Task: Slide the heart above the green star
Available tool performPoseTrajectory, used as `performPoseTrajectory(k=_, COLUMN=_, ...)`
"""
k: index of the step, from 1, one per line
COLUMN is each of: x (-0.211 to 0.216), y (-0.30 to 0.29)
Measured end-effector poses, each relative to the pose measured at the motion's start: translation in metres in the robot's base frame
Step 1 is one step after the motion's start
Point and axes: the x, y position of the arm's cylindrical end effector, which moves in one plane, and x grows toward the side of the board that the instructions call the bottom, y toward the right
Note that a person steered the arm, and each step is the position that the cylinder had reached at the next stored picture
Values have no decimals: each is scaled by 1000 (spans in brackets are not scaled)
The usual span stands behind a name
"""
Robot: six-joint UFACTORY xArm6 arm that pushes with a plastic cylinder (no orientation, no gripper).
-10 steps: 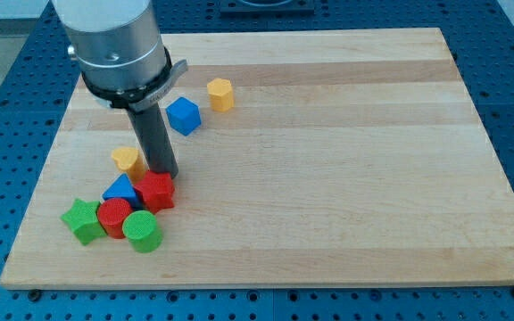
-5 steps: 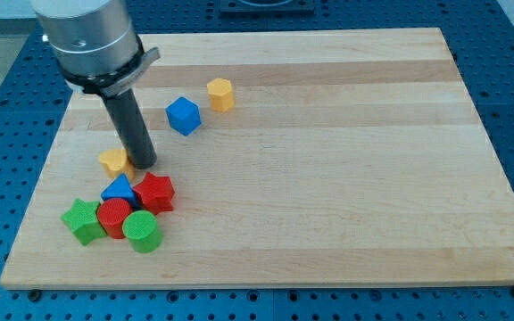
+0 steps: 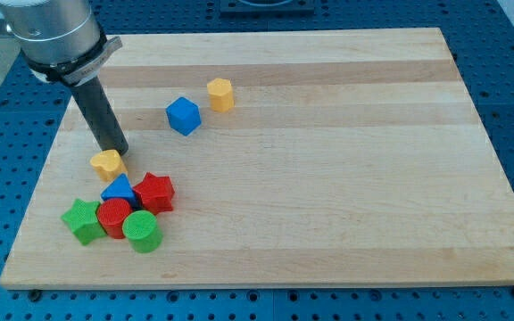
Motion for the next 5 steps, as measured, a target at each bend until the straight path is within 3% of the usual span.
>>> performPoseTrajectory(k=5, x=25, y=14)
